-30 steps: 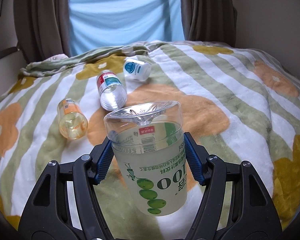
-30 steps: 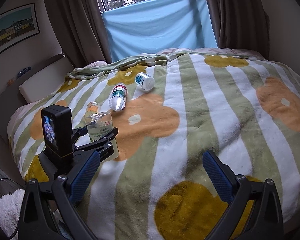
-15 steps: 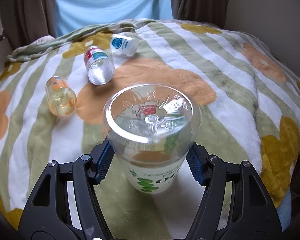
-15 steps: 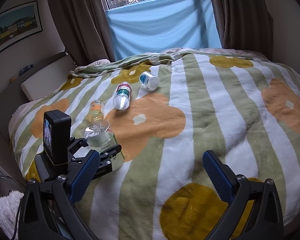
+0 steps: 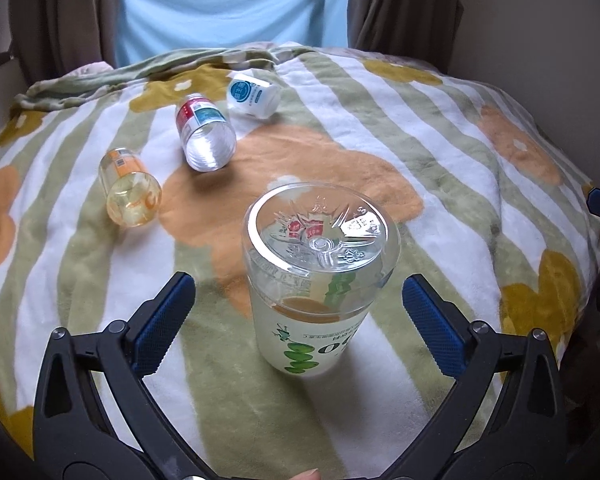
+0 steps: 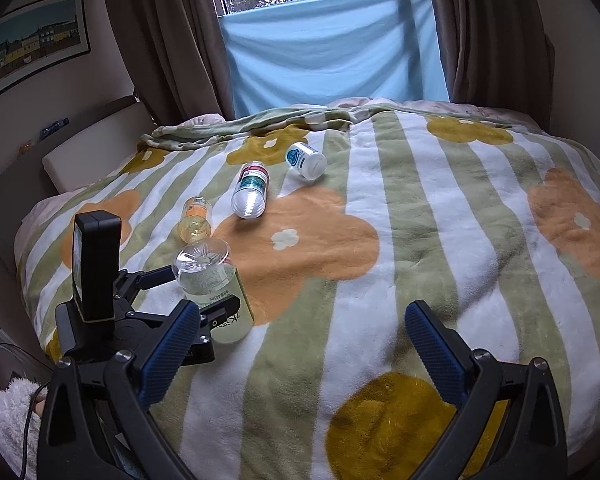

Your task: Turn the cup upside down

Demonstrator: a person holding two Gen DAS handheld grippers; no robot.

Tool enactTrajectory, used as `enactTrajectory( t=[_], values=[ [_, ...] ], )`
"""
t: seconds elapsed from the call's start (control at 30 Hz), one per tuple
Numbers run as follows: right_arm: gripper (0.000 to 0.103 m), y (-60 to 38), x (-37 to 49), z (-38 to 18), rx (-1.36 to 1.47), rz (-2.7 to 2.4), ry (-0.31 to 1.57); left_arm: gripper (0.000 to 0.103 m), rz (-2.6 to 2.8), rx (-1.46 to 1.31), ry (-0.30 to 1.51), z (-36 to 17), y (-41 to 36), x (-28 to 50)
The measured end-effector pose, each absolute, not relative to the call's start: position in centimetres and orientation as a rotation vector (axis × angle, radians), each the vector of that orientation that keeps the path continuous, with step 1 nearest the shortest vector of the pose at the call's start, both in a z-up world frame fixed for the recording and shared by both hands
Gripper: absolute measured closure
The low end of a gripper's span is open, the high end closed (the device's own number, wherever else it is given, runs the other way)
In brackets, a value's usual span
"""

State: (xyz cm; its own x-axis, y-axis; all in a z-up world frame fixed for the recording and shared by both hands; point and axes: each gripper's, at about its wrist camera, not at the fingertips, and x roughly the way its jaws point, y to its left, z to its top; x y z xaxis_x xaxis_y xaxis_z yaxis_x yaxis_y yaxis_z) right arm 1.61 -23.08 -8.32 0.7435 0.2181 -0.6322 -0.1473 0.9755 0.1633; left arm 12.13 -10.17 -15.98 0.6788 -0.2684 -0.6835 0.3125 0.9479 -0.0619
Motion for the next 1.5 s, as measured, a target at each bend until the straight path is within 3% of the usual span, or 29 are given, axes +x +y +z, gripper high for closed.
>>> enactTrajectory(
  t=[0.6,1.5],
  values=[
    [0.0,-17.3,-0.7,-0.6,-0.036,0.049,0.374,0.0,-0.172,-0.027,0.366,-0.9,-0.4,3.5],
    [0.001,-16.1,-2.6,-0.4,-0.033,-0.037,0.302,0.0,-0.087,-0.027,0.304,-1.2,1.7,0.3]
  ],
)
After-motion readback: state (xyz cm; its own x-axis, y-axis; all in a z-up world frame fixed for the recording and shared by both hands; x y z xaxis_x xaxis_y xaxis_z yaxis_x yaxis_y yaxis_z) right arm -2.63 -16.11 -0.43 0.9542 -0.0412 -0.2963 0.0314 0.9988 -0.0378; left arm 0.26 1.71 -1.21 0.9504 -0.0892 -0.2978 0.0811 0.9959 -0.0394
